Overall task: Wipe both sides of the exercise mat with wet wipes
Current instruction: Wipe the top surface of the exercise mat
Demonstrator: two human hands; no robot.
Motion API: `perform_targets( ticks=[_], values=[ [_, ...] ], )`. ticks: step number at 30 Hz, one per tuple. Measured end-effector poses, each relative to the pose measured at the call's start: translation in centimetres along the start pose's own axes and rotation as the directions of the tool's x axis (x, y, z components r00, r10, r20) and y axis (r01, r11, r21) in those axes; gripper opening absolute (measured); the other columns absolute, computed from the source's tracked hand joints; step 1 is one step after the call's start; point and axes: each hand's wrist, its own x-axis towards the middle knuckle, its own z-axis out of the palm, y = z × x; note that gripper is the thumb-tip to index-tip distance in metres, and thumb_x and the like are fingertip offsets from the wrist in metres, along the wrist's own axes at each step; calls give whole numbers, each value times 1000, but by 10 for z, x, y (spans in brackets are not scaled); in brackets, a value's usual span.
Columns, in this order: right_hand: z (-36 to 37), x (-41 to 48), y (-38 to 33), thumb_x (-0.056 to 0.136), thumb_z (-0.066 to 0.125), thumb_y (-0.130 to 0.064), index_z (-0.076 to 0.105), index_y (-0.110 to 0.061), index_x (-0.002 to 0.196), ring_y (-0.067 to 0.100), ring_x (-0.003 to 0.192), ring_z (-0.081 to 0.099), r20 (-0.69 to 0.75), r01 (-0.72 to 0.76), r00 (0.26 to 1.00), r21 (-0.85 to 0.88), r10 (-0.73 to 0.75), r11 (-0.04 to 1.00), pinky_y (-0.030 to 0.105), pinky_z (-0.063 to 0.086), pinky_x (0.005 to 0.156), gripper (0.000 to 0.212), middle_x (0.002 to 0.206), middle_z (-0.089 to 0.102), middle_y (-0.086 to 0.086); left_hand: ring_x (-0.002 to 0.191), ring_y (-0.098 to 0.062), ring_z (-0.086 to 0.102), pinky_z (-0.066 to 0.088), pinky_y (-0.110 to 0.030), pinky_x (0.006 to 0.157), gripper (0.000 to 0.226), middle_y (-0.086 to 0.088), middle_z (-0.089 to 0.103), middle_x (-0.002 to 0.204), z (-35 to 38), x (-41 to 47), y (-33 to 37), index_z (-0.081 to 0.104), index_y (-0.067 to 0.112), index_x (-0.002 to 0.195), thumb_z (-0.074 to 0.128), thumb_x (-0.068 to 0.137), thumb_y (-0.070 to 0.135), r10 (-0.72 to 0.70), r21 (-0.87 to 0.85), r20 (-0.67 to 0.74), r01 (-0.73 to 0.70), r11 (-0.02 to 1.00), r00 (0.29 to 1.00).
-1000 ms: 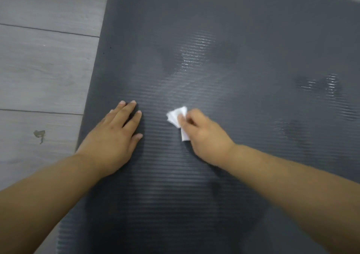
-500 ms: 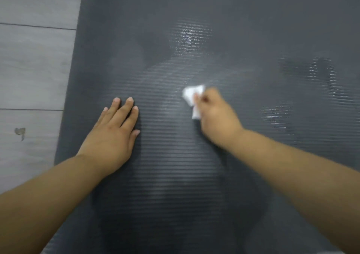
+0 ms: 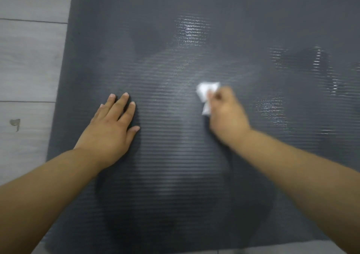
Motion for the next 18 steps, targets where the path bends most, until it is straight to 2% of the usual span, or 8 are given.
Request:
perform_targets(
  ticks=[2,4,6,8,9,11,15,18],
  values=[
    [11,-34,-28,96,38,-46,56,-41,100,-2,77,54,195,412,888,61,-415,909,17,40,82,20,87,61,-11,145,-24,-8,-5,-32,115,67,-3,-5,158,1,-5,7,11,12,150,31,95,44,6,-8,32,-5,1000,999],
    [3,-46,-31,101,31,-40,54,-32,93,0,86,54,376,625,710,53,-596,779,16,36,80,26,86,58,-16,144,-21,-14,-8,-30,113,68,0,-12,157,1,-9,9,3,15,150,28,95,47,-2,-4,73,2,1000,997],
    [-15,-32,3,100,42,-29,48,-27,78,-9,80,52,305,486,844,-82,-442,870,11,34,75,23,78,54,-23,144,-19,-16,-7,-29,114,69,2,-16,156,-1,-13,10,0,17,150,28,95,47,-14,-5,106,15,1000,994],
    [-30,-14,48,97,48,-22,50,-24,84,7,83,56,-17,60,998,-217,-65,974,23,37,75,13,86,58,-12,144,-19,-16,-6,-29,115,68,3,-17,156,-1,-16,13,-1,17,150,28,96,46,-32,-11,124,34,999,992],
    [-38,-7,67,95,46,-16,53,-16,95,22,93,56,-157,-159,980,-246,122,956,27,36,75,7,99,58,6,143,-19,-17,-6,-30,115,67,3,-18,156,-1,-17,14,-2,17,150,28,97,45,-40,-9,130,41,999,991],
    [-43,-3,84,89,41,-4,51,-5,116,32,104,50,-226,-476,871,-172,436,863,29,31,75,28,120,46,20,143,-20,-18,-4,-32,117,66,2,-20,155,-2,-18,18,-4,17,150,27,98,43,-56,-2,155,57,998,986],
    [-17,-19,35,89,44,-5,48,-9,119,26,100,48,-177,-415,902,-113,393,903,28,33,76,30,117,44,14,143,-21,-19,0,-34,119,69,0,-25,154,-8,-18,19,-8,18,150,26,97,46,-65,52,226,55,997,972],
    [18,-66,-30,98,45,-26,55,-21,105,10,82,53,25,68,997,89,-71,994,21,43,83,13,89,56,-6,143,-22,-17,2,-35,119,69,0,-21,155,-14,-16,24,-4,18,150,28,97,47,-56,46,263,46,998,963]
  ],
)
